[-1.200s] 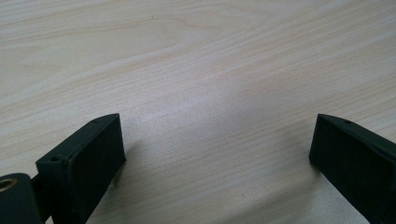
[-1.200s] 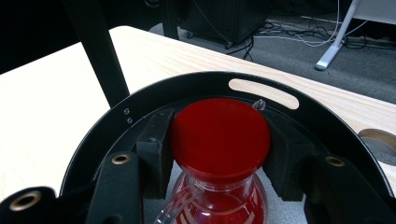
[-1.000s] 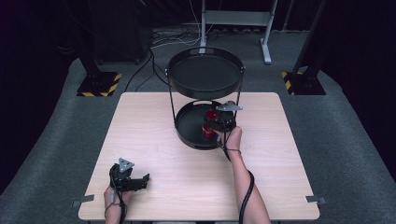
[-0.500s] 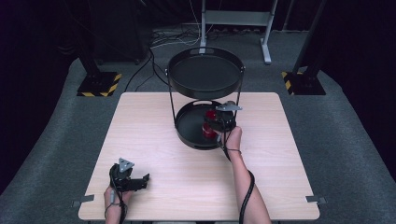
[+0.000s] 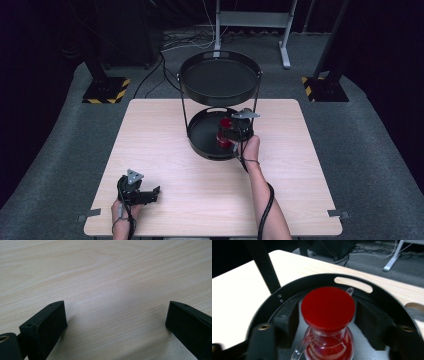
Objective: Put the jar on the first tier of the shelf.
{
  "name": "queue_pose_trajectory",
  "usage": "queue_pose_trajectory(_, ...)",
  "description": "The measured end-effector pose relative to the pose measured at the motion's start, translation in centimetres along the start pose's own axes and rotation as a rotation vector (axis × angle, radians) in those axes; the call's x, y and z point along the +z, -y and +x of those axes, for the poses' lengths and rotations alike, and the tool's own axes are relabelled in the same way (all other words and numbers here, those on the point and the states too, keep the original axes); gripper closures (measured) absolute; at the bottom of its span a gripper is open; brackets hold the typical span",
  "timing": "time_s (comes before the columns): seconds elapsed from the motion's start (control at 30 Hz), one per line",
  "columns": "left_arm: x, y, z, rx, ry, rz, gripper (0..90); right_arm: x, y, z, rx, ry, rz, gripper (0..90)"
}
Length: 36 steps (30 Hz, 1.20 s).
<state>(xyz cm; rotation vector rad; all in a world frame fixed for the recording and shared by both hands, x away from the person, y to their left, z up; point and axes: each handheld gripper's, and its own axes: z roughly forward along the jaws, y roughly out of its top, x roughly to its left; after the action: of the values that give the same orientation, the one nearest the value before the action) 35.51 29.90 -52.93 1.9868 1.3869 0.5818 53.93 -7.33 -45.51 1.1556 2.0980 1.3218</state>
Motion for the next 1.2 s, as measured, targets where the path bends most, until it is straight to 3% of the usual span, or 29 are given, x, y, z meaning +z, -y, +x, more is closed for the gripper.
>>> queue_pose_trajectory(0.2, 0.0, 0.0, 0.0, 0.0, 0.0, 0.0, 2.8, -1.0, -0.2, -0.3, 0.011, -0.012, 0.062, 14.0)
queue_pose_trajectory(0.4, 0.0, 0.0, 0.0, 0.0, -0.001, 0.0, 2.8, -2.7, -0.1, -0.3, -0.004, -0.024, 0.105, 6.1)
queue_pose_trajectory(0.63, 0.0, 0.0, 0.0, 0.0, -0.001, 0.001, 2.8, -5.3, 0.6, -0.3, -0.034, -0.029, 0.139, 1.8)
queue_pose_trajectory(0.83, 0.0, 0.0, 0.0, 0.0, -0.001, 0.0, 2.8, -7.8, 1.8, 0.2, -0.109, 0.009, 0.19, 0.2)
queue_pose_trajectory(1.2, 0.0, 0.0, 0.0, 0.0, -0.001, 0.0, 2.8, -11.7, 6.1, 0.6, -0.157, 0.049, 0.233, 0.0)
